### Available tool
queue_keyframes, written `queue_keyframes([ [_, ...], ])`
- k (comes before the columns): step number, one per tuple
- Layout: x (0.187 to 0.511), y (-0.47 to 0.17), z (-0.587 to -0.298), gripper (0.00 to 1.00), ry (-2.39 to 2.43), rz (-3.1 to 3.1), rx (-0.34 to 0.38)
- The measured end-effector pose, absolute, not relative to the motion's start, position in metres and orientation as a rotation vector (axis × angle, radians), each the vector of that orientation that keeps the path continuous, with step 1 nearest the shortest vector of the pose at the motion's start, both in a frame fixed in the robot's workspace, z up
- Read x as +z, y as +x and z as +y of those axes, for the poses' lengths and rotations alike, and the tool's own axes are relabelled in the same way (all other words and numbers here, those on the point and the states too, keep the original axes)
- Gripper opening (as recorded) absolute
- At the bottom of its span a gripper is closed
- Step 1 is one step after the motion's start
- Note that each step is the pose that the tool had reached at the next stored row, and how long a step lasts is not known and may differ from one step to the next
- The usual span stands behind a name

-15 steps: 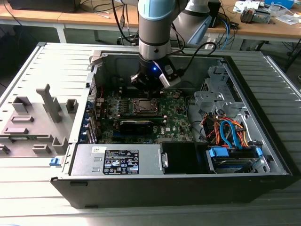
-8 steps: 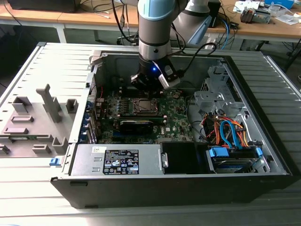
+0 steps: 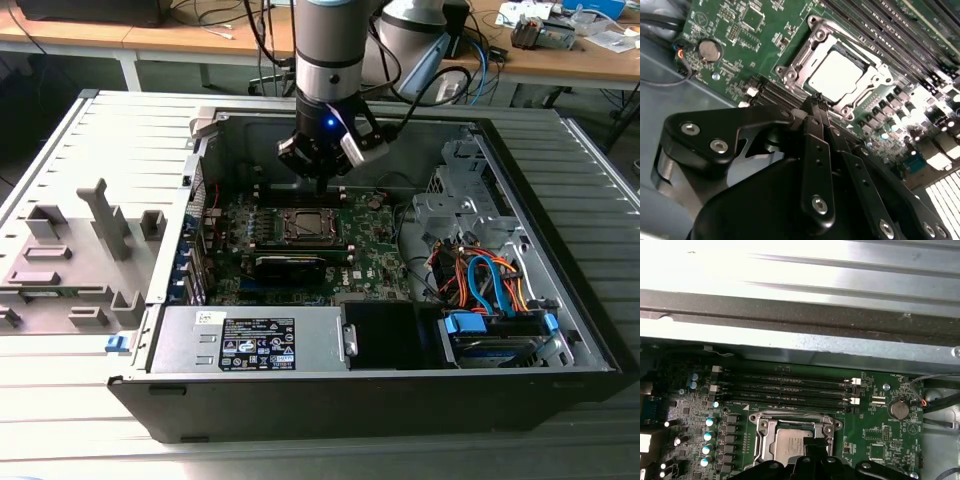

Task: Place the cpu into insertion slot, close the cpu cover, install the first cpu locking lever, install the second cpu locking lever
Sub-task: 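Install the first cpu locking lever, then install the second cpu locking lever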

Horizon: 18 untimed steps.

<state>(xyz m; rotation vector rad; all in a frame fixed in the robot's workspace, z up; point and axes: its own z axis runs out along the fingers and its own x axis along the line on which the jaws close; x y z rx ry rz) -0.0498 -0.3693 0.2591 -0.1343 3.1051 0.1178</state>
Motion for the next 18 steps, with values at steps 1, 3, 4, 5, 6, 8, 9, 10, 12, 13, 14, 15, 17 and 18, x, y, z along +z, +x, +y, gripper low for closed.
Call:
queue_keyframes([
  [1, 0.2592, -0.0497, -0.3693, 0.11, -0.134, 3.105, 0.118],
  [3, 0.2594, -0.0498, -0.3693, 0.11, -0.134, 3.105, 0.118],
  [4, 0.2595, -0.0498, -0.3693, 0.11, -0.134, 3.105, 0.118],
  [5, 0.2595, -0.0498, -0.3694, 0.11, -0.134, 3.105, 0.118],
  [6, 0.2596, -0.0497, -0.3693, 0.11, -0.134, 3.105, 0.118],
  [8, 0.2596, -0.0498, -0.3693, 0.11, -0.134, 3.105, 0.118],
  [9, 0.2597, -0.0498, -0.3694, 0.11, -0.134, 3.105, 0.118],
  [10, 0.2597, -0.0498, -0.3693, 0.11, -0.134, 3.105, 0.118],
  [12, 0.2598, -0.0498, -0.3694, 0.11, -0.134, 3.105, 0.118],
  [13, 0.2599, -0.0498, -0.3693, 0.11, -0.134, 3.105, 0.118],
  [14, 0.2601, -0.0498, -0.3698, 0.11, -0.134, 3.105, 0.117],
  [15, 0.2599, -0.0497, -0.3716, 0.11, -0.134, 3.105, 0.118],
  [17, 0.2599, -0.0497, -0.3735, 0.11, -0.134, 3.105, 0.118],
  [18, 0.2599, -0.0497, -0.3745, 0.11, -0.134, 3.105, 0.118],
])
